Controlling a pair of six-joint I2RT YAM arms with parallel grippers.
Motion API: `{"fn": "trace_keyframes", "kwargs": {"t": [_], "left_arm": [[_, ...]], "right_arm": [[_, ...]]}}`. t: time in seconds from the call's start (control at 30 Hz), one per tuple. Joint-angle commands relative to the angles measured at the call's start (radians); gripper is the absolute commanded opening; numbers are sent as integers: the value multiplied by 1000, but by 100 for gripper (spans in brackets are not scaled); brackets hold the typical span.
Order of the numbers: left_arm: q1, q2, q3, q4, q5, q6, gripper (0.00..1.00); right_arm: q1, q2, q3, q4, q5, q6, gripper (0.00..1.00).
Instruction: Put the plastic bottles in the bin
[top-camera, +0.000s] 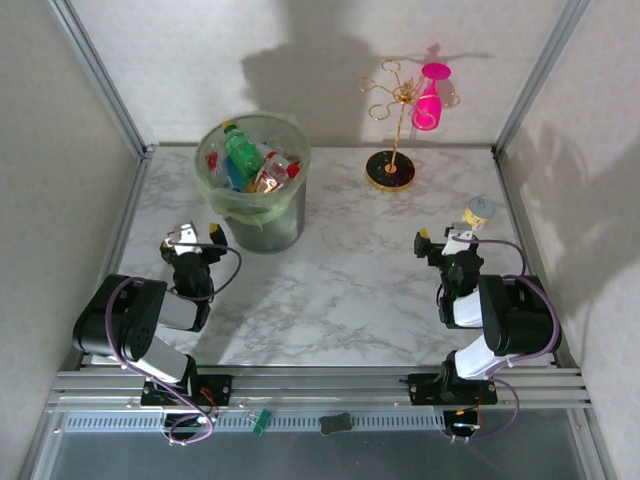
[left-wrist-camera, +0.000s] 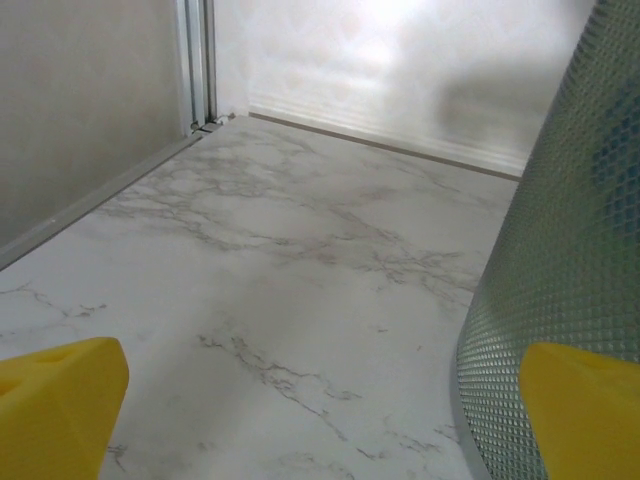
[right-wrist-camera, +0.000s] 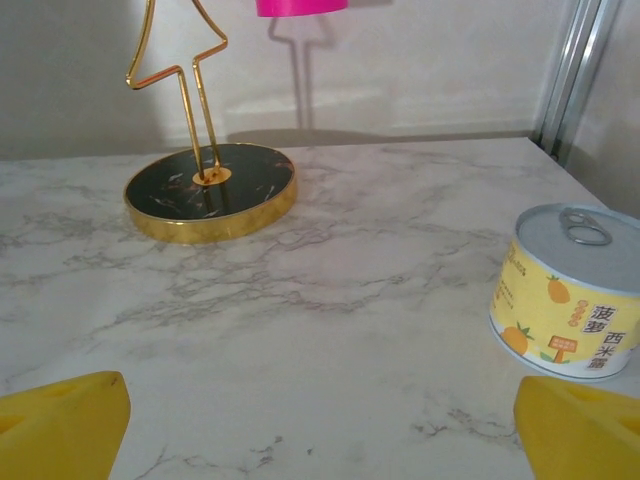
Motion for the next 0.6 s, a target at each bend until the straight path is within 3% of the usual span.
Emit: {"fn": "trace_keyframes", "kwargs": {"t": [0.0, 0.57], "left_arm": [[22, -3, 28, -23, 125, 16, 99], [39, -1, 25, -14, 126, -2, 99]], "right_arm": [[-7, -4, 22, -3, 12, 11, 99], [-3, -5, 21, 3, 22, 6, 99]]}}
